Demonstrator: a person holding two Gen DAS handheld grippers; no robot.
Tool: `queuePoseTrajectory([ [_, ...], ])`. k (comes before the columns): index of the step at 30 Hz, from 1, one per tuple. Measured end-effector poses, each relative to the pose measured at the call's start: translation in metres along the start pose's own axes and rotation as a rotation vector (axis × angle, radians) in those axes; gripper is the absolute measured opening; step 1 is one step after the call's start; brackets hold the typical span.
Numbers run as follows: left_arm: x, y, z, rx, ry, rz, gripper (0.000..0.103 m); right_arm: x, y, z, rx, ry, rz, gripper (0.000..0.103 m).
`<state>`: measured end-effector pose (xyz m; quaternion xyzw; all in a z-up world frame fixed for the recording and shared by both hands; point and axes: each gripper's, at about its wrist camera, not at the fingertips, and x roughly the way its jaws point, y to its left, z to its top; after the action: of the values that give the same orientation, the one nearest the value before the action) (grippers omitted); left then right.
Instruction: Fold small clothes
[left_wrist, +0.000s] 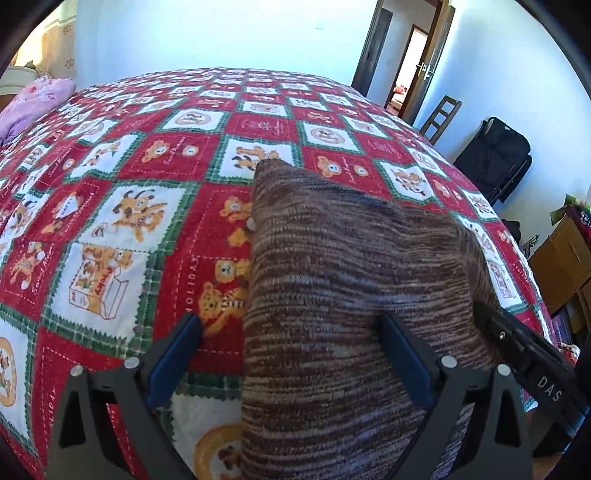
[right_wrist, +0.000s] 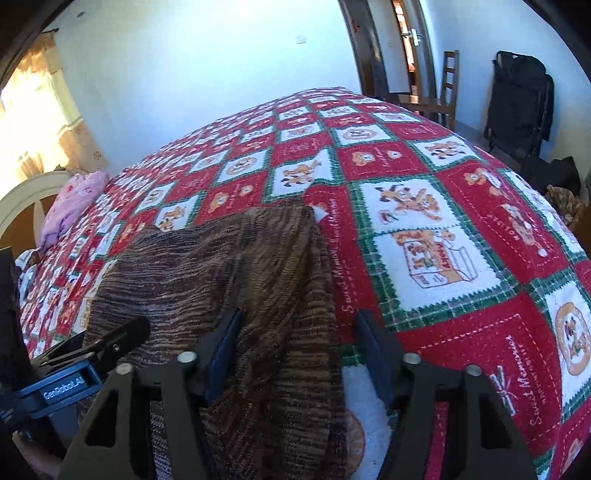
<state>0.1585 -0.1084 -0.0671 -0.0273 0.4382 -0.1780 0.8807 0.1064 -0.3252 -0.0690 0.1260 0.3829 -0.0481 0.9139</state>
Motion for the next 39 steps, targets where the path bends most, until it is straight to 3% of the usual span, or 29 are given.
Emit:
queuePoseTrajectory([
  [2, 0.0, -0.001, 0.0, 0.006, 0.0, 0.007, 0.1, 0.0, 0.008, -0.001, -0.043, -0.002, -0.001, 0.041],
  [9, 0.0, -0.003, 0.001, 0.013, -0.007, 0.004, 0.097, 0.001, 0.021, -0.002, -0.108, -0.007, -0.072, 0.041],
  [14, -0.002, -0.011, -0.001, 0.053, -0.027, -0.005, 0.083, 0.001, 0.018, -0.001, -0.09, -0.004, -0.048, 0.041],
  [17, -0.002, -0.011, -0.001, 0.055, -0.028, -0.011, 0.078, 0.0, 0.021, -0.003, -0.111, -0.015, -0.028, 0.027],
  [20, -0.003, -0.015, -0.002, 0.08, -0.039, -0.018, 0.067, -0.001, 0.029, -0.004, -0.149, -0.029, -0.06, 0.024],
  [28, -0.004, -0.018, -0.002, 0.088, -0.047, -0.004, 0.064, -0.004, 0.036, -0.006, -0.183, -0.048, -0.101, 0.022],
  [34, -0.003, -0.019, -0.002, 0.089, -0.048, 0.004, 0.063, -0.005, 0.047, -0.009, -0.238, -0.069, -0.177, 0.021],
  [39, -0.009, -0.02, -0.003, 0.082, -0.054, -0.001, 0.051, -0.015, 0.06, -0.013, -0.297, -0.126, -0.245, 0.02],
])
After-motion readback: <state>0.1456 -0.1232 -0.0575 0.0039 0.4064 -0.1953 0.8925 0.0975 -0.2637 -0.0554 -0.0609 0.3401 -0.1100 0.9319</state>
